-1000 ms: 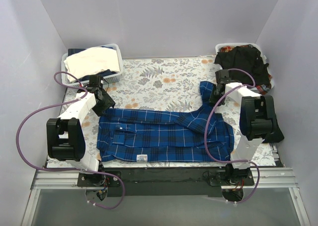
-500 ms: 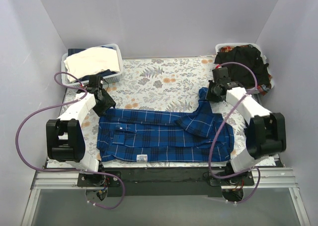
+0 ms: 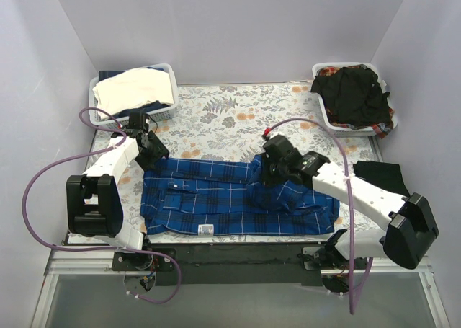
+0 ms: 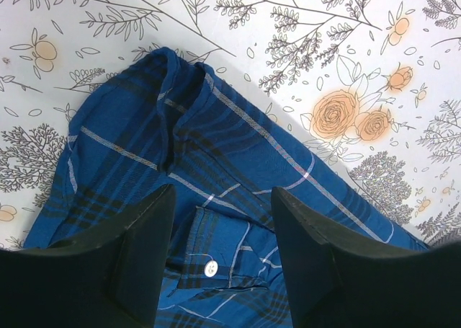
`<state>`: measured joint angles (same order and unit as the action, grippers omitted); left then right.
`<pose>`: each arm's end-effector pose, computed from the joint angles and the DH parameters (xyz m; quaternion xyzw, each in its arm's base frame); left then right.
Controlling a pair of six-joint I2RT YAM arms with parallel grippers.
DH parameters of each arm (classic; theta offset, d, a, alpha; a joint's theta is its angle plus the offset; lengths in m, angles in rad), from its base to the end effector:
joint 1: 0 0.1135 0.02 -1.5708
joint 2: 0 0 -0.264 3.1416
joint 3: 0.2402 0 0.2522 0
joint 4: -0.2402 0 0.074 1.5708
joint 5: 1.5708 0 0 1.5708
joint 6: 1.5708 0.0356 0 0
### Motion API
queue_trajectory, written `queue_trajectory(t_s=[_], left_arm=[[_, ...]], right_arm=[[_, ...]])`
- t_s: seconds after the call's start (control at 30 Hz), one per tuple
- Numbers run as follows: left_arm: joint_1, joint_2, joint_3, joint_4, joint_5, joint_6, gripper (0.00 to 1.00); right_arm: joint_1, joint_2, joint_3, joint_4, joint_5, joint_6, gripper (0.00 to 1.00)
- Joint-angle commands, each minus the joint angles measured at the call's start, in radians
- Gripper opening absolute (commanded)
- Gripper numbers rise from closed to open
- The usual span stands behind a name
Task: Fold and stack the long sleeve shirts
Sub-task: Fold the shirt
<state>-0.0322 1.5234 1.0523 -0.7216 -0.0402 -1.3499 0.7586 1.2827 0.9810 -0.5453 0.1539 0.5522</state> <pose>0.2933 -0.0080 0.2177 -0.6042 0.7741 -0.1045 0.1574 0.1990 0.1811 0.2693 -0.0690 0.9303 0.1581 0.3237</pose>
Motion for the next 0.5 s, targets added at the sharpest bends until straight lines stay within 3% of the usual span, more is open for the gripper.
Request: queue_trajectory(t_s=[0.0,0.03,0.13,0.33,0.47], left_arm=[[0.005,-0.045,-0.018,0.013,0.017,0.012,0.56],[0.005,-0.043,-0.02,0.013,0.022,0.012,0.56],[0.005,-0.049,-0.025,0.017,0.039,0.024,0.57],[-0.053,-0.121,-0.047,0.082,0.186,0.064,0.61],[-0.231,-0.166,-0.031,0.139,0.22,0.058,0.63]], right_arm=[[0.128,-0.025,-0.027,-0.042,-0.028,0.025,0.37],[0.14,-0.031,-0.028,-0.059,-0.051,0.023,0.51],[0.159,-0.072,-0.034,-0.094,-0.051,0.025,0.67],[0.128,-0.227,-0.025,-0.185,0.188,0.121,0.71],[0.084,-0.299,-0.016,-0.26,0.308,0.215,0.68]])
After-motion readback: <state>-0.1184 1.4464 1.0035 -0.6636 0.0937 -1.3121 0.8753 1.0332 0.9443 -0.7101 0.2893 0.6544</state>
